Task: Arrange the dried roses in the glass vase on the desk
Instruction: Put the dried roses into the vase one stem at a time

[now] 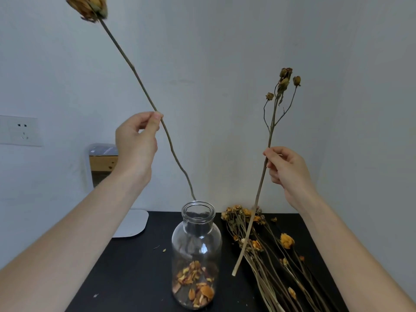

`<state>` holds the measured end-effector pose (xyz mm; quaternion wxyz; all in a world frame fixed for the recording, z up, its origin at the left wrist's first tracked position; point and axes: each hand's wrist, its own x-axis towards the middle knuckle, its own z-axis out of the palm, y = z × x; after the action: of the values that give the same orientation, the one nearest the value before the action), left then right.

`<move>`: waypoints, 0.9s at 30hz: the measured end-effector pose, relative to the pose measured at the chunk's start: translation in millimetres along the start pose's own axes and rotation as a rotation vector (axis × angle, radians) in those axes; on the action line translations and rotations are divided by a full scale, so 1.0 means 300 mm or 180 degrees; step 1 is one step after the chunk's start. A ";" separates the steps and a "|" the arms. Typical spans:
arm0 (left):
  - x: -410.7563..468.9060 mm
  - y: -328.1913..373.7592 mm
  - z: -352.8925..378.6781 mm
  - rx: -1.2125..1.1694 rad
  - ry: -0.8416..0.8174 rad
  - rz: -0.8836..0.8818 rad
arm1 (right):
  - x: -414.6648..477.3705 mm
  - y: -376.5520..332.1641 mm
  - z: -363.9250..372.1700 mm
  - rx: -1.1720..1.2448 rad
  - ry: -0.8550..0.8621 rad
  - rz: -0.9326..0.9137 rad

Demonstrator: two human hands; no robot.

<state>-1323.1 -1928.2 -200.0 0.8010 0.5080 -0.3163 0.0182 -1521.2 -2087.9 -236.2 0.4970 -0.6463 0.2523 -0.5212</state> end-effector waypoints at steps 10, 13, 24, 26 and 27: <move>0.025 0.044 -0.015 -0.0212 -0.0041 -0.0102 | -0.001 0.014 0.001 -0.0036 0.0036 0.0048; 0.013 0.025 -0.012 -0.0043 -0.0278 -0.0072 | -0.005 0.015 0.003 -0.0032 0.0013 0.0063; -0.168 -0.180 -0.023 0.0682 -0.0640 -0.0197 | -0.032 0.015 -0.003 0.0028 -0.0002 0.0096; -0.210 -0.222 -0.041 0.0839 -0.0807 -0.0269 | -0.039 0.016 -0.008 0.0028 0.0006 0.0099; -0.227 -0.239 -0.050 0.0906 -0.0923 -0.0293 | -0.042 0.017 -0.010 0.0023 0.0015 0.0103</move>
<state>-1344.9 -1930.6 -297.5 0.6672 0.6272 -0.3990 -0.0472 -1527.0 -2080.4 -246.3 0.5071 -0.6392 0.2620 -0.5154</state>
